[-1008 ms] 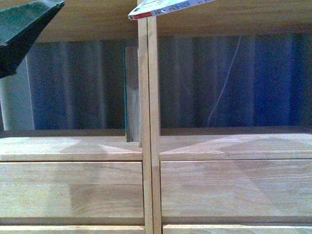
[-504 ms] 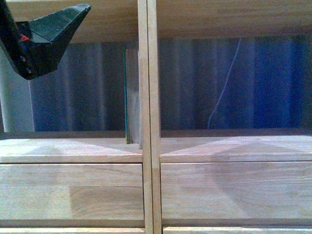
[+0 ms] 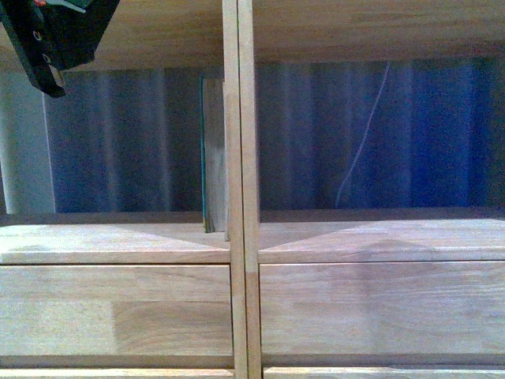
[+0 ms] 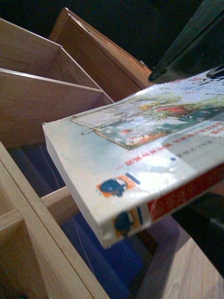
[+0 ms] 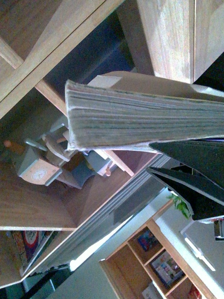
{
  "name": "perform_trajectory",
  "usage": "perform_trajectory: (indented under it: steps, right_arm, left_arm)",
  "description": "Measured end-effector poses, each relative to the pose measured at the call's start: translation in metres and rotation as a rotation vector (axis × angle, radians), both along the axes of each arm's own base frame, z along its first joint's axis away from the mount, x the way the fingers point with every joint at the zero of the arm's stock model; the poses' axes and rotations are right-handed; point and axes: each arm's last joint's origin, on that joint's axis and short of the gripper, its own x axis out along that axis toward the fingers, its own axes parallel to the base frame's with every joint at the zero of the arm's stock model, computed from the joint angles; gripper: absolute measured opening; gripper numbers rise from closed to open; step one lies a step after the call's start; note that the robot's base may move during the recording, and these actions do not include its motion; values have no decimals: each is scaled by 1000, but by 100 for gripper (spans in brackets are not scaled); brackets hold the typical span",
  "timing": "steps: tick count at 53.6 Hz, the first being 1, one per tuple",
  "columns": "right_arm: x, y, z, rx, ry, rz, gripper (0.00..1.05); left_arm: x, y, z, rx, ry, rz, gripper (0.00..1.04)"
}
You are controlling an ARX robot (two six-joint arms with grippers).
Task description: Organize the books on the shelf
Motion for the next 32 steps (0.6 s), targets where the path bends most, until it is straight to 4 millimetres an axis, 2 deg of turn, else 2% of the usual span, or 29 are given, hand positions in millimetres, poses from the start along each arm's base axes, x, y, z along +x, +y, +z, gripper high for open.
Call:
perform_trajectory:
  steps: [13, 20, 32]
  right_arm:
    - [0, 0, -3, 3, 7, 4, 7]
    - [1, 1, -5, 11, 20, 4, 7]
    - [3, -1, -8, 13, 43, -10, 7]
  left_arm:
    - [0, 0, 1, 1, -7, 21, 24]
    - [-4, 2, 5, -17, -9, 12, 9]
    - [-7, 4, 8, -17, -19, 14, 7]
